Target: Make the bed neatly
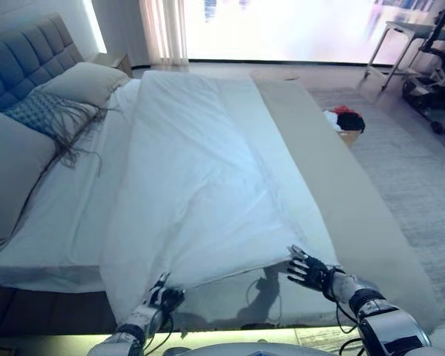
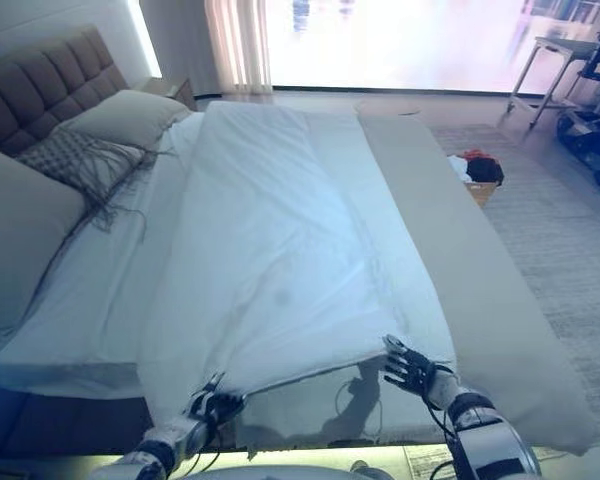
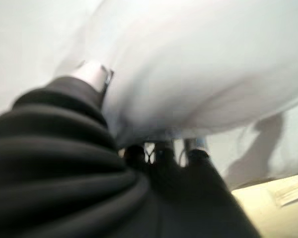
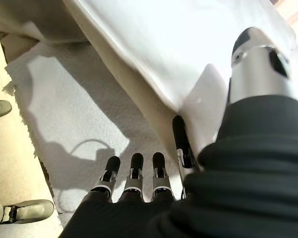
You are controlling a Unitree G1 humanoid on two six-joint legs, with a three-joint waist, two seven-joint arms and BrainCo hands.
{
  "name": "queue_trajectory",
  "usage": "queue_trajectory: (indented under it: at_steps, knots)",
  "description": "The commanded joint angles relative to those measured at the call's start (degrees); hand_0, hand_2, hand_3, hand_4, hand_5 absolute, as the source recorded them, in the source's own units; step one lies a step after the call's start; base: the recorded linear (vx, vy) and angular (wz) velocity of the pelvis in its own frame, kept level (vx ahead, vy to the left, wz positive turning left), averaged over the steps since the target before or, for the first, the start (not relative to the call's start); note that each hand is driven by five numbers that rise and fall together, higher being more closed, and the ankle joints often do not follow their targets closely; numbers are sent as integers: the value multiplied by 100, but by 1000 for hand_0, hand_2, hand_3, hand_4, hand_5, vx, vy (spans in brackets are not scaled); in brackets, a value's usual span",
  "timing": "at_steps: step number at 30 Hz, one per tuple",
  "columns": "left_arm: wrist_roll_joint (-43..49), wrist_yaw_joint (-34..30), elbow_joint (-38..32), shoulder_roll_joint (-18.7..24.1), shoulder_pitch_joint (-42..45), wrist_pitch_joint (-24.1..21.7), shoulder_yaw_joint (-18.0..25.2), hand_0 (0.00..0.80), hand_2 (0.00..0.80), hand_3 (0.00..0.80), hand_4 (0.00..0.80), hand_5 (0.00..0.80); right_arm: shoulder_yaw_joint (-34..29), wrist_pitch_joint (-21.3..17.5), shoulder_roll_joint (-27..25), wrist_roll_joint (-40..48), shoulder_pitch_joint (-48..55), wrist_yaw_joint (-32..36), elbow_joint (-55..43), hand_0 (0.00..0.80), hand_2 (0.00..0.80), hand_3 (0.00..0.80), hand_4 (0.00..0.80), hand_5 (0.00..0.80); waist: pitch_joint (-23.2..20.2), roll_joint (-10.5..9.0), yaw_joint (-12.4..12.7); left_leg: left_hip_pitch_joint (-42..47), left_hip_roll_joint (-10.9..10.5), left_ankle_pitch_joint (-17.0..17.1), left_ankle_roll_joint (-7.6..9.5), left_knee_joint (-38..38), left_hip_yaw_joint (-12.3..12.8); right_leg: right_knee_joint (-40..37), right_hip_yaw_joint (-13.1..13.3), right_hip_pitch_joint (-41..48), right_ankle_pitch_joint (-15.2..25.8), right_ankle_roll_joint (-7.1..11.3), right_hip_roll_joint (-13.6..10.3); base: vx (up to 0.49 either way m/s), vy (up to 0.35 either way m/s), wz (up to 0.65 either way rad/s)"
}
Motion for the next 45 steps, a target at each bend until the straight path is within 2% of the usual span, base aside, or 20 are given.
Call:
queue_trajectory:
  at_steps: [1,6,10,14,20,24,32,38,42,44,45]
  knots:
    - [-69,-212,464,807,-303,-188,333,800,800,800,800,800,-164,-340,-354,-83,-751,61,456,0,0,0,0,0,475,-218,245,-448,-156,298,136,114,-117,526,-81,209,-642,97,-323,-275,253,18]
    - [-264,-260,475,1058,-979,-353,105,800,800,800,800,800,99,-597,-843,239,-1492,62,581,0,0,0,0,0,1342,-65,198,-1581,-195,131,109,1288,-339,1508,47,-765,-889,-30,-548,-387,204,10]
    - [-203,-168,515,1406,-1201,-359,112,800,800,800,800,800,130,-691,-1083,393,-1780,46,647,0,0,0,0,0,1718,25,175,-2155,-298,-179,192,2072,-384,2260,161,-1358,-1113,-64,-762,-208,180,3]
    - [-34,-60,586,1794,-1363,-211,217,800,800,800,800,800,148,-742,-1282,416,-2034,50,787,0,0,0,0,0,1959,122,200,-2492,-426,-329,301,2437,-384,2696,216,-1778,-1159,-20,-939,-158,171,-7]
    - [100,65,562,2325,-1240,-55,460,800,800,800,800,800,165,-772,-1513,472,-2213,101,760,0,0,0,0,0,2269,255,268,-2715,-567,-425,444,2670,-320,2944,291,-2066,-1111,90,-1117,-121,109,1]
    - [35,168,657,2752,-1076,25,695,800,800,800,800,800,181,-812,-1711,535,-2274,158,750,0,0,0,0,0,2387,296,319,-2826,-574,-488,479,2832,-281,3038,299,-2144,-1127,99,-1190,-69,69,5]
    - [-215,396,545,3226,-834,84,969,800,800,800,800,800,107,-826,-2004,703,-2298,144,695,0,0,0,0,0,2480,249,471,-2986,-550,-586,544,3014,-265,3210,281,-2297,-1155,141,-1260,-59,37,6]
    - [-211,268,305,3209,-804,204,942,800,800,800,800,800,-28,-829,-2000,899,-2240,91,682,0,0,0,0,0,2414,172,555,-2827,-646,-629,612,2899,-289,2863,316,-2105,-927,300,-1308,1,2,4]
    - [-262,307,103,3085,-1038,311,696,800,800,800,800,800,-143,-910,-1751,1030,-2129,-9,600,0,0,0,0,0,2288,124,573,-2640,-804,-570,691,2540,-383,2446,495,-1908,-490,445,-1460,35,-13,7]
    - [-270,336,9,2956,-1159,310,589,800,800,800,800,800,-181,-925,-1538,990,-2059,-37,549,0,0,0,0,0,2229,128,579,-2518,-806,-426,735,2219,-398,2575,486,-1917,-611,452,-1298,3,10,6]
    - [-257,391,-47,2845,-1232,254,526,800,800,800,800,800,-174,-921,-1424,967,-2022,-47,520,0,0,0,0,0,2188,122,566,-2464,-801,-322,742,2041,-376,2702,403,-1929,-804,425,-1086,-11,16,5]
